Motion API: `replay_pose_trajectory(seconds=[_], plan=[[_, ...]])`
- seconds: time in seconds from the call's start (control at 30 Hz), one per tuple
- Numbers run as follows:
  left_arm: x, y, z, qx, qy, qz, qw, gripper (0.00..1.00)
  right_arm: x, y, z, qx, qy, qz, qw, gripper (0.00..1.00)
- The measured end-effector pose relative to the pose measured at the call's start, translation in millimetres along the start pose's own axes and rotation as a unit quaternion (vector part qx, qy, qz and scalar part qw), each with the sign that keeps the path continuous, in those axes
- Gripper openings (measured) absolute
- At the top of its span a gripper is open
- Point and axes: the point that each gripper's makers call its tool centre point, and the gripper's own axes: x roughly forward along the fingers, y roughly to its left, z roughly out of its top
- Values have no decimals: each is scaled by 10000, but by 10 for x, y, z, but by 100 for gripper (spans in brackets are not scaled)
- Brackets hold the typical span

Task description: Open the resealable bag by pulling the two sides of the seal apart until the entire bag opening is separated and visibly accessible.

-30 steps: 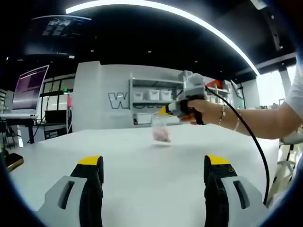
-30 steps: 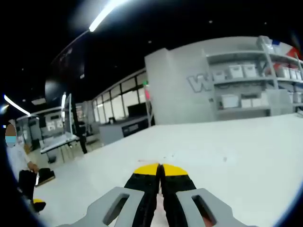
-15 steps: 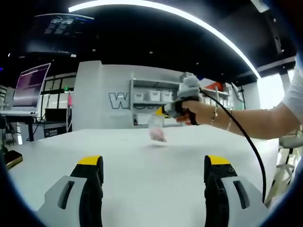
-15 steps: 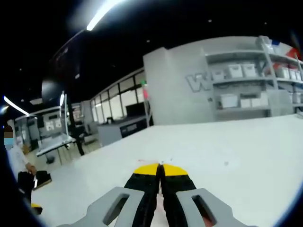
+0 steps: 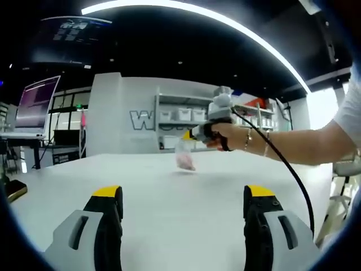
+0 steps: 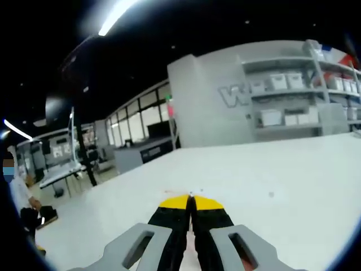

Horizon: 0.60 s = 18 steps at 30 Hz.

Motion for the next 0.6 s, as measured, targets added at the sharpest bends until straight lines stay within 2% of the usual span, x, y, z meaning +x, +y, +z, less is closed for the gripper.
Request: replay_pose_trajectory(seconds=[0.6], plan=[[10, 11, 8, -21, -8, 4, 10000, 89, 241, -31, 79, -35, 25, -59, 10000, 0]])
